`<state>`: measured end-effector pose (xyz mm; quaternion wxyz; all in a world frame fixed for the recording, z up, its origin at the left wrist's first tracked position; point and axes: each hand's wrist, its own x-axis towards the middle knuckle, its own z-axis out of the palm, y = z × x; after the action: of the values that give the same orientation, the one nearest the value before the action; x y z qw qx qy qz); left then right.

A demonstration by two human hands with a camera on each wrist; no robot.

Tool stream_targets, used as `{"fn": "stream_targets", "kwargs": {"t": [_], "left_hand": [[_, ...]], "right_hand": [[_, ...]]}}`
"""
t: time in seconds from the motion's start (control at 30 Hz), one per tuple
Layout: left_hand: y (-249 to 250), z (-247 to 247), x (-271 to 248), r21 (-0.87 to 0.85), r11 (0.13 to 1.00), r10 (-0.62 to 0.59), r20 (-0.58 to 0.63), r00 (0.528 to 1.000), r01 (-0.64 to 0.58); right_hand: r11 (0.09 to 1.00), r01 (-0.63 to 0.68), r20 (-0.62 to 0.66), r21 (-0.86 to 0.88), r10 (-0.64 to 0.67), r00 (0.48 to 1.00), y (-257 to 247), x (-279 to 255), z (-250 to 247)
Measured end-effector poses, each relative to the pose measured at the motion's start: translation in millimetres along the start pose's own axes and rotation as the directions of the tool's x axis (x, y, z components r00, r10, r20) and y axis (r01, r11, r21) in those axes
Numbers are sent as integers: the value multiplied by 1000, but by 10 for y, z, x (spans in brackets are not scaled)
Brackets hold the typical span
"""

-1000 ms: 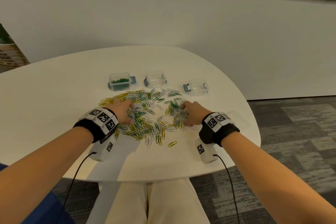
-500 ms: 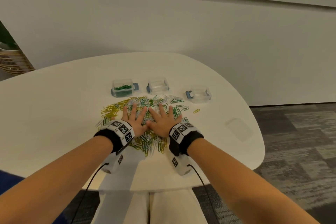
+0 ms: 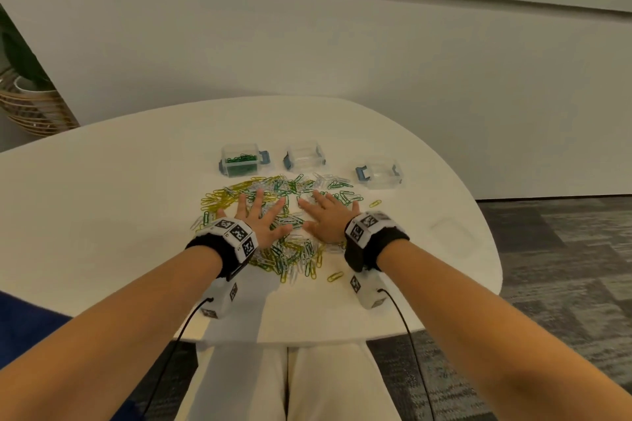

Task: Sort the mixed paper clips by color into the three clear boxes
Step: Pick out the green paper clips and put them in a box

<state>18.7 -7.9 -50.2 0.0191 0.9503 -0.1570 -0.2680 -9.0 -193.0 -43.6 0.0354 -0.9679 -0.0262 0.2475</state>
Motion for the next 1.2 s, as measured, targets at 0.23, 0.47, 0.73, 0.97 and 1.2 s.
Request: {"fn": "stream_targets", "kwargs": {"t": [0.23,0.47,0.73,0.97,1.2], "left_hand": [[89,-112,-350,-62,983,147,-296,944,-173],[-57,69,-483,-55,953,291,-106,951,-298],[-168,0,-413,-237,934,171,-357,918,-267],[140,112,-494,-215,915,256,-343,904,-341],[327,148,-435,-176,960,181,-210,961,-220]], "right_hand": [[979,130,-130,155,-110,985,-112,-385,-124],[955,184,-215,231,-135,967,-143,-436,97],[809,93,-305,581,110,946,308,-522,-15],[844,64,-387,533,176,905,320,-513,29],[952,220,-244,214,-166,955,9,-530,139]]}}
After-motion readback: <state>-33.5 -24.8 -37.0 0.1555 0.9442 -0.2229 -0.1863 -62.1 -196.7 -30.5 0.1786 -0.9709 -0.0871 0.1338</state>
